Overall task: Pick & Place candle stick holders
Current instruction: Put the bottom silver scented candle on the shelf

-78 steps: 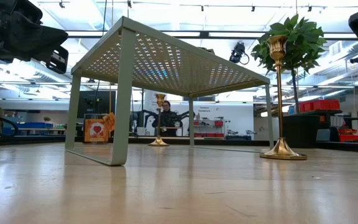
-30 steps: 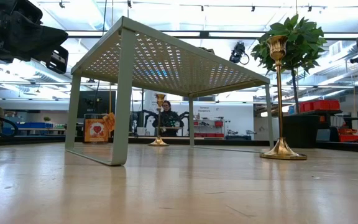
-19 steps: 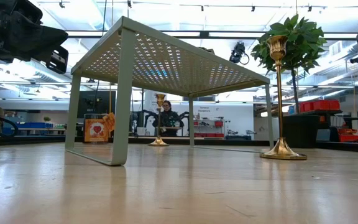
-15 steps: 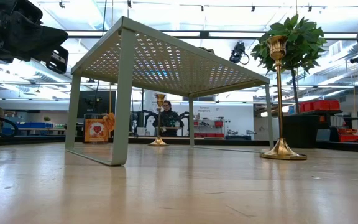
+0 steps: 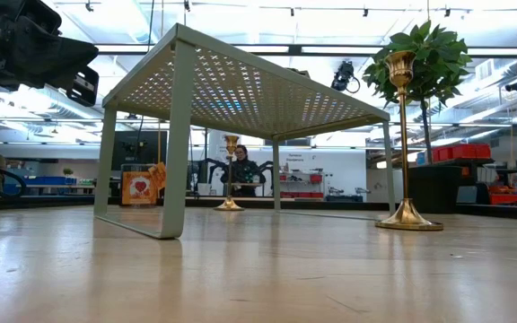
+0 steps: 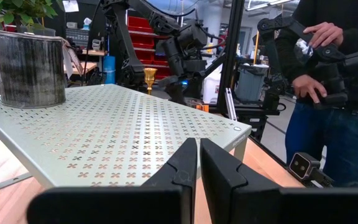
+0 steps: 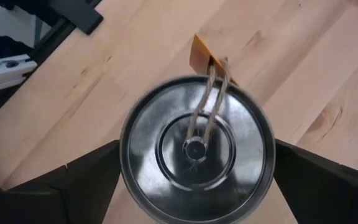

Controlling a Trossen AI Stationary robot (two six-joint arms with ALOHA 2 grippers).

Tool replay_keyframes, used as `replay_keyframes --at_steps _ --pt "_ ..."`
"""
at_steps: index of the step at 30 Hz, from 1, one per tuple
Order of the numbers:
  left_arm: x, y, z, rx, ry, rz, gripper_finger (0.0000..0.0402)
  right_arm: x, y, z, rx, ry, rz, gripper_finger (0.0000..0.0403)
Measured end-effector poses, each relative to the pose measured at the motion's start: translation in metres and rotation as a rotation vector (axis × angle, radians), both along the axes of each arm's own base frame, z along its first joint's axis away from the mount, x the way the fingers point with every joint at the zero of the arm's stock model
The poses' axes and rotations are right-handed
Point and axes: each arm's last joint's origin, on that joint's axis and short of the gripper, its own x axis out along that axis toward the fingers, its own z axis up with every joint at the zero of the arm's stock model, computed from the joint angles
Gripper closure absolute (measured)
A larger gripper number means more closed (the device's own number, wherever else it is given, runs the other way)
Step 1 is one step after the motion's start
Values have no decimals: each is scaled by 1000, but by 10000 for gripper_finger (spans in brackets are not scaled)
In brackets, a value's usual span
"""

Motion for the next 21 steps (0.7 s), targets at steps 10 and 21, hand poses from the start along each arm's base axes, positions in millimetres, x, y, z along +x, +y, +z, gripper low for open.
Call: replay_keyframes --at_steps 10,21 --pt "0 0 0 0 -1 0 376 0 0 -4 5 -24 19 3" --pt "0 0 0 0 0 0 376 0 0 -10 17 -32 13 3"
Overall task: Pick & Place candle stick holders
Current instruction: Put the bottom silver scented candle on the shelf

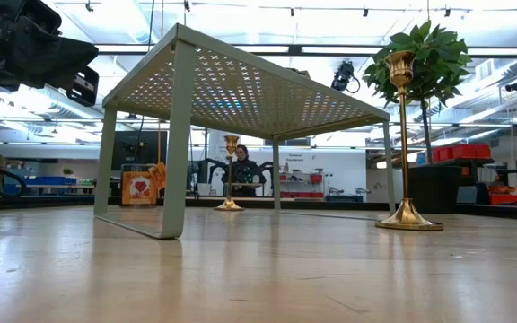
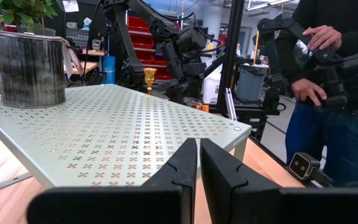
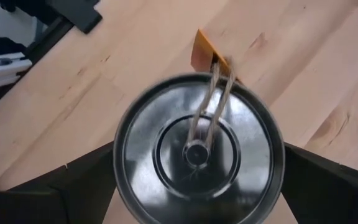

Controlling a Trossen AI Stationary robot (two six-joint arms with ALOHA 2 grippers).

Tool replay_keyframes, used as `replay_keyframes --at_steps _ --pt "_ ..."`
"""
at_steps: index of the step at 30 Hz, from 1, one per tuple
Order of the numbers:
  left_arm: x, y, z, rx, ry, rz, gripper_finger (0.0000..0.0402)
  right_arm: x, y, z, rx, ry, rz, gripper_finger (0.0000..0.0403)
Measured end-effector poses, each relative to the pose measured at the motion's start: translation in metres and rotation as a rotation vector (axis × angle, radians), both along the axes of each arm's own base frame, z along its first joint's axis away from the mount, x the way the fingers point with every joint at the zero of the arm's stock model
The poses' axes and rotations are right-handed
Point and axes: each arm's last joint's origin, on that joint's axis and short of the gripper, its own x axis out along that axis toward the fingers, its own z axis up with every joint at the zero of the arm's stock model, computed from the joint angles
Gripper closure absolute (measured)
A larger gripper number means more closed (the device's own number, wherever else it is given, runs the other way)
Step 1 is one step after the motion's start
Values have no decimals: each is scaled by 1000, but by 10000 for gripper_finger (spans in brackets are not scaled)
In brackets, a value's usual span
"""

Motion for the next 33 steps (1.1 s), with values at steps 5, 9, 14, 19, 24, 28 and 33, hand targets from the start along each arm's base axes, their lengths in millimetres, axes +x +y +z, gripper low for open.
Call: replay_keyframes --at_steps 5,9,14,19,24,28,33 --pt "0 0 0 0 0 0 376 2 2 2 22 -23 1 3" --pt "0 0 0 0 0 0 376 2 2 2 20 -24 5 3" --pt "0 0 0 0 0 0 376 2 2 2 22 -23 5 3" --pt "0 0 0 0 0 0 376 2 2 2 23 -21 3 3" --pt "0 0 0 0 0 0 376 2 2 2 23 -21 3 8" --pt "0 0 0 0 0 0 376 2 2 2 23 -21 3 22" --pt "0 0 0 0 0 0 376 2 2 2 24 -22 4 35"
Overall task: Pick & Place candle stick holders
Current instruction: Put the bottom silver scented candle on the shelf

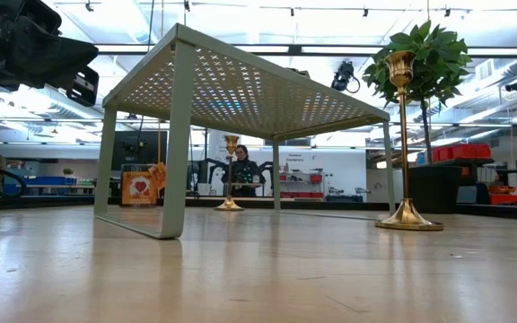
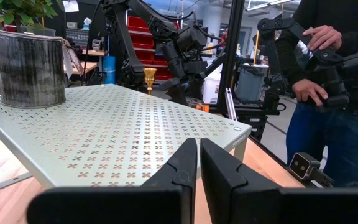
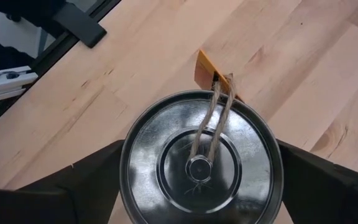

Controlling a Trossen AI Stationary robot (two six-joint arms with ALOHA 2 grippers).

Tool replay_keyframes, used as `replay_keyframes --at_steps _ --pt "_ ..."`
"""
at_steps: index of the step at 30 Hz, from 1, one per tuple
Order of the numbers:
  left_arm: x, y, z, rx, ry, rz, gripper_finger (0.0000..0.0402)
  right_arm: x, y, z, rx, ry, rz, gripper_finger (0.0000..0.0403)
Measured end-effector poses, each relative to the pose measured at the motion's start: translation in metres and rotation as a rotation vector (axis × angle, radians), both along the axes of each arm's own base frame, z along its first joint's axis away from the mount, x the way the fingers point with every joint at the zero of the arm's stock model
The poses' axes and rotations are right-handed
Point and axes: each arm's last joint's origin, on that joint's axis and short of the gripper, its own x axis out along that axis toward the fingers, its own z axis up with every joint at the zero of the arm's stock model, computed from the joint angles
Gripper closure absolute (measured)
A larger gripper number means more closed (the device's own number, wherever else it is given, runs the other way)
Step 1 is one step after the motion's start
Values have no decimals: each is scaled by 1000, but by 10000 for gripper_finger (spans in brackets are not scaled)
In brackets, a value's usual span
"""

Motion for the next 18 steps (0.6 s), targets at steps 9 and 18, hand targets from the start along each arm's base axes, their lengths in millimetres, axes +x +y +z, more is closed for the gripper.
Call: replay_keyframes --at_steps 9,18 --pt "0 0 0 0 0 0 376 0 0 0 10 10 13 30" --pt "0 0 0 0 0 0 376 0 0 0 11 11 14 33"
